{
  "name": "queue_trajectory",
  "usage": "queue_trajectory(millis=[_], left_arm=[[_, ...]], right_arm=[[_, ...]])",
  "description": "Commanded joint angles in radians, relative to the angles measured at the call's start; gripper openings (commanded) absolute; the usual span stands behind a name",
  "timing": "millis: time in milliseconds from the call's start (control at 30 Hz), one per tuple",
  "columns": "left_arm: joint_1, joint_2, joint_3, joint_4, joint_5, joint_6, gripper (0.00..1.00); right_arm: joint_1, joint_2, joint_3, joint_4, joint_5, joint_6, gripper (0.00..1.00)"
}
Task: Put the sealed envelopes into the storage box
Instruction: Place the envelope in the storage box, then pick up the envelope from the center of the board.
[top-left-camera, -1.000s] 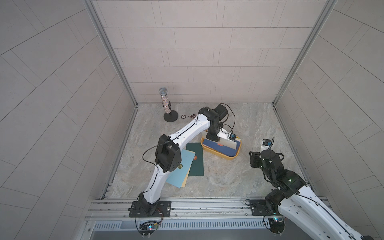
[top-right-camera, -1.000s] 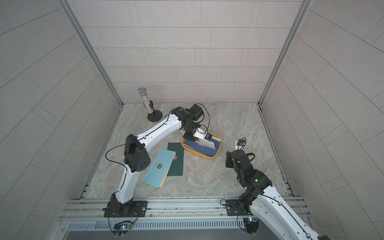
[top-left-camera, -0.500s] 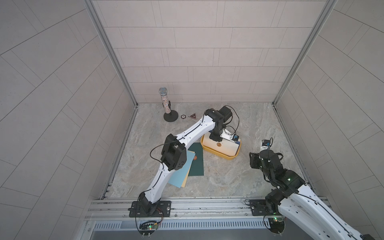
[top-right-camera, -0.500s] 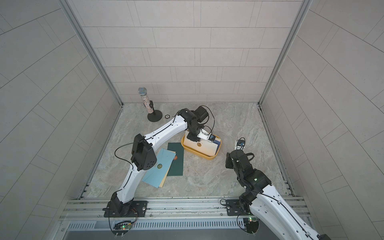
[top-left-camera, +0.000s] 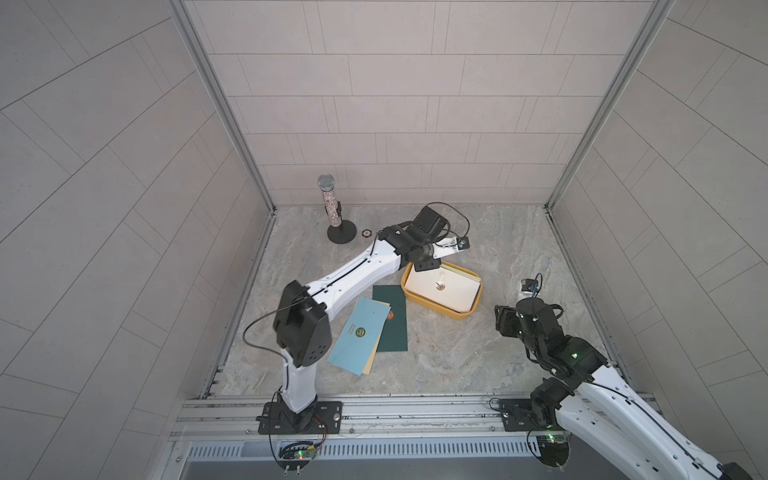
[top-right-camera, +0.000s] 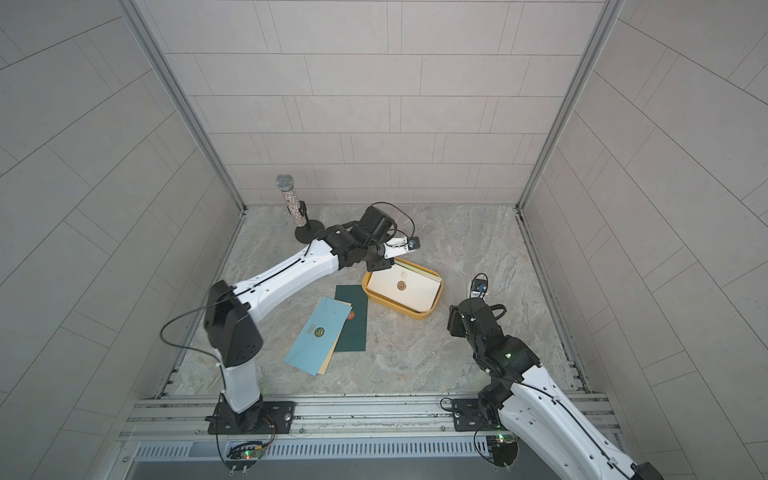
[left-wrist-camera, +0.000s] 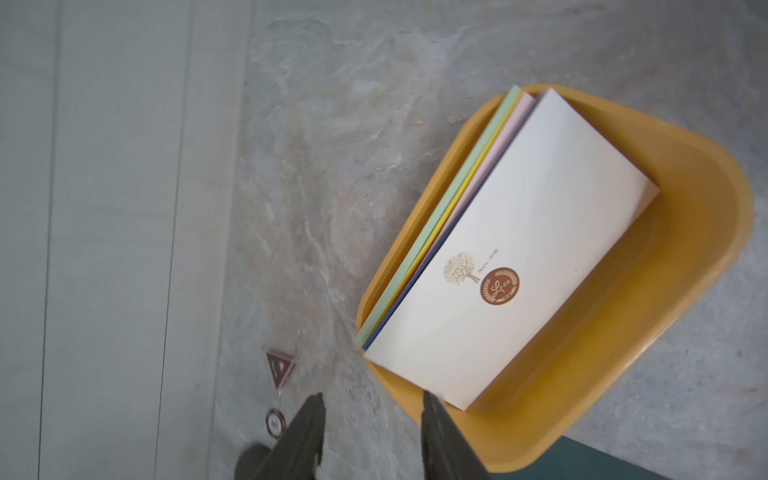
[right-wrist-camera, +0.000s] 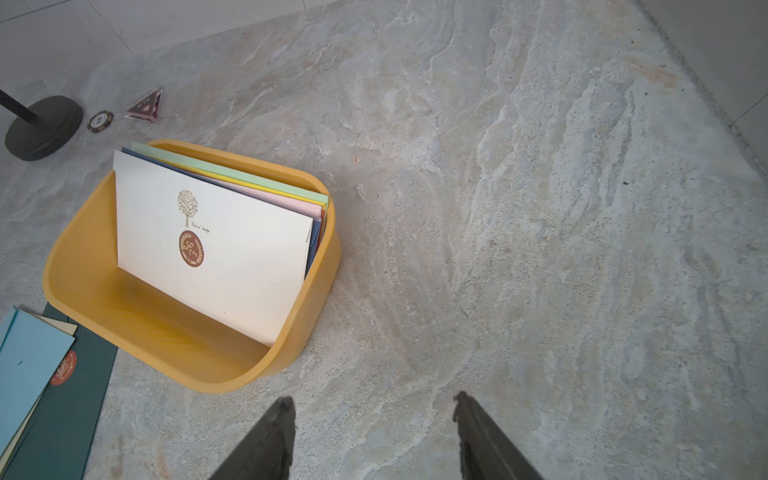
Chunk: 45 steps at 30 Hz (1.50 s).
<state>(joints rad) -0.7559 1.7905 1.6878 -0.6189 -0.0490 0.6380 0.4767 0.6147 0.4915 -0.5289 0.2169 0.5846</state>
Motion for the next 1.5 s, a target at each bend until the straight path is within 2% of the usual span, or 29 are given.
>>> queue_trajectory(millis=[0, 133, 200, 267, 367, 467, 600, 667, 867, 1033, 1267, 1467], left_arm=[[0.062, -0.190, -0.198, 0.150, -0.112, -0.494, 0.48], [0.194, -0.428, -0.548, 0.189, -0.025, -0.907, 0.49], [0.285, -0.517, -0.706, 0.217, 0.098, -1.063, 0.50], [0.384, -0.581, -0.836, 0.207, 0.187, -1.189, 0.52], [0.464, -0.637, -0.995, 0.244, 0.247, -1.313, 0.52], [0.474, -0.667, -1.069, 0.270, 0.272, -1.315, 0.52], [0.475, -0.680, -1.095, 0.183, 0.189, -1.311, 0.51], [0.477, -0.683, -1.119, 0.173, 0.190, -1.318, 0.51], [0.478, -0.657, -1.179, 0.214, 0.224, -1.336, 0.43], [0.481, -0.624, -1.189, 0.220, 0.223, -1.329, 0.41], [0.481, -0.622, -1.211, 0.234, 0.228, -1.331, 0.40], [0.481, -0.619, -1.223, 0.239, 0.234, -1.331, 0.36]], right_arm=[[-0.004, 0.006, 0.031, -0.001, -0.044, -0.016, 0.63], [0.010, 0.038, 0.053, 0.023, -0.166, 0.058, 0.58], [0.053, 0.076, 0.062, 0.050, -0.205, 0.120, 0.57], [0.146, 0.137, 0.078, 0.108, -0.218, 0.177, 0.58], [0.313, 0.255, 0.117, 0.209, -0.205, 0.263, 0.58], [0.480, 0.406, 0.186, 0.313, -0.141, 0.324, 0.59], [0.586, 0.638, 0.290, 0.411, -0.157, 0.375, 0.60], [0.619, 0.752, 0.363, 0.416, -0.171, 0.390, 0.62], [0.626, 0.989, 0.499, 0.495, -0.247, 0.434, 0.63], [0.626, 1.137, 0.588, 0.516, -0.328, 0.478, 0.61], [0.617, 1.249, 0.612, 0.547, -0.369, 0.556, 0.62], [0.614, 1.276, 0.602, 0.591, -0.387, 0.576, 0.63]])
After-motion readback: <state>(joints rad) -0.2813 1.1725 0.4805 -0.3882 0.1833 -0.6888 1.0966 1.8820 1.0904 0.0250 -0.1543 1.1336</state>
